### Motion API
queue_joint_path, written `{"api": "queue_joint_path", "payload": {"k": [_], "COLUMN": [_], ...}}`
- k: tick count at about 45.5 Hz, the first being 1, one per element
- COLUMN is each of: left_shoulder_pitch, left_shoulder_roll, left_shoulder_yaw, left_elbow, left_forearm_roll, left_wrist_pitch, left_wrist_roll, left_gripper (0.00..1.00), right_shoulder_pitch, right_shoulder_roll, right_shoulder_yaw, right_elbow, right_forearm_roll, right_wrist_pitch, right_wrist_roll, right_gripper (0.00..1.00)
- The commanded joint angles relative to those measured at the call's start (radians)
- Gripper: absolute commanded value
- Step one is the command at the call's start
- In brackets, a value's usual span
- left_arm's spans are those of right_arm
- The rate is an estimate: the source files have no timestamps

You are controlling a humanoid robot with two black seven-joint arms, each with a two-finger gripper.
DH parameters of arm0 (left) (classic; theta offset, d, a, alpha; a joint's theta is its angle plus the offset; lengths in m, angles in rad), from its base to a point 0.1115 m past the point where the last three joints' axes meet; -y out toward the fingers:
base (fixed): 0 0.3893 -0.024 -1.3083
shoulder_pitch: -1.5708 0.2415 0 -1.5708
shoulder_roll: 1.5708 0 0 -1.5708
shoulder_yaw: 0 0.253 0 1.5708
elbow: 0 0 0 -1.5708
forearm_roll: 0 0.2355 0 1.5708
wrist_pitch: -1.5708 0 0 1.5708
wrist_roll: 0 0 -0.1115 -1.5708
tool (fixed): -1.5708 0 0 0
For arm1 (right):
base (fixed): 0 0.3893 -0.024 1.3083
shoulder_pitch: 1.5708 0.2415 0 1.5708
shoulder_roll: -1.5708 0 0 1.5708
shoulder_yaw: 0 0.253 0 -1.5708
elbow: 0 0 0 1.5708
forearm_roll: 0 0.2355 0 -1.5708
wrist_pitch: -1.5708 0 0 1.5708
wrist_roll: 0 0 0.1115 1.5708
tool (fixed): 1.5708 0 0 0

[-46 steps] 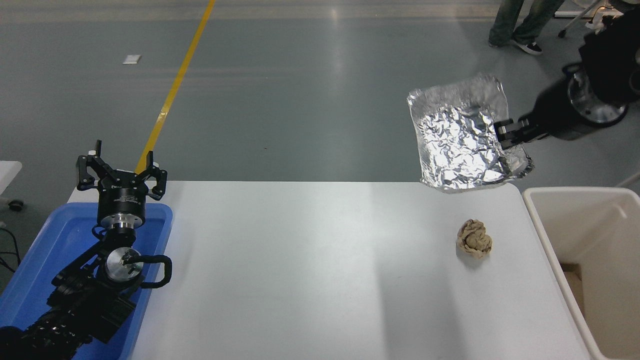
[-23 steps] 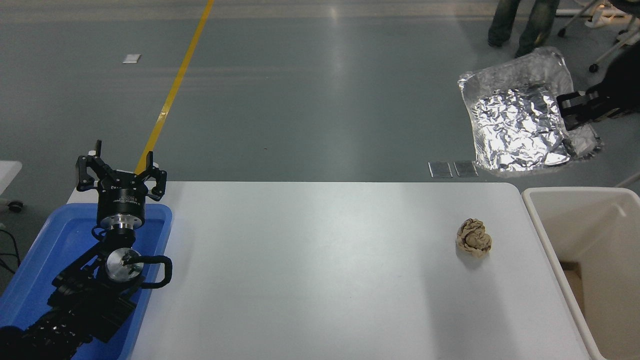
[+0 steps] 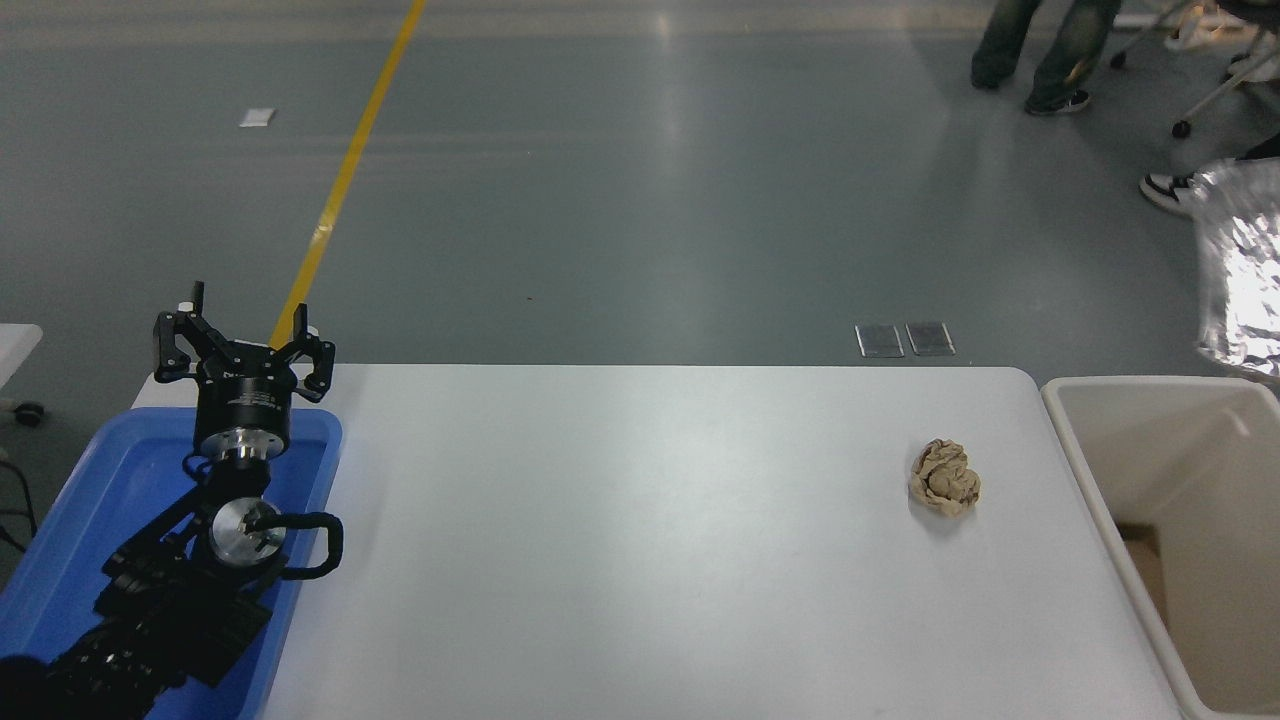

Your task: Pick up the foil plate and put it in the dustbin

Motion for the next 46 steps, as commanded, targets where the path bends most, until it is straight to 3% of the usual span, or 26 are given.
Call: {"api": "queue_joint_path", "payload": {"k": [1, 17, 25, 36, 38, 41, 46], "left_shoulder_pitch": [0.0, -0.001, -0.001, -0.001, -0.001, -0.001, -0.001], "left_shoulder_roll": [0.0, 0.0, 0.0, 0.0, 0.0, 0.0, 0.0], "left_shoulder_yaw": [0.0, 0.0, 0.0, 0.0, 0.0, 0.0, 0.0], "left_elbow": [0.0, 0.0, 0.0, 0.0, 0.0, 0.0, 0.0], "left_forearm_roll": [0.0, 0.0, 0.0, 0.0, 0.0, 0.0, 0.0], "left_wrist_pitch": [0.0, 0.0, 0.0, 0.0, 0.0, 0.0, 0.0], "left_wrist_roll": [0.0, 0.0, 0.0, 0.0, 0.0, 0.0, 0.0], "left_gripper": [0.99, 0.99, 0.99, 0.99, 0.99, 0.99, 0.99], "right_shoulder_pitch": [-0.503, -0.933, -1.006, -1.034, -1.034, -1.033, -1.034], "right_shoulder_roll": [0.017, 0.255, 0.37, 0.416, 0.418, 0.418, 0.416], "right_shoulder_yaw": [0.235, 0.374, 0.375, 0.375, 0.375, 0.381, 0.411], "right_elbow": [-0.226, -0.551, -0.593, -0.606, -0.606, -0.606, -0.606], "right_forearm_roll": [0.084, 0.377, 0.423, 0.421, 0.423, 0.423, 0.423], "right_wrist_pitch": [-0.174, -0.197, -0.228, -0.237, -0.239, -0.239, -0.239], "right_wrist_roll": [-0.006, -0.009, -0.018, -0.018, -0.018, -0.018, -0.018], "right_gripper": [0.0, 0.0, 0.01, 0.25, 0.33, 0.57, 0.69]}}
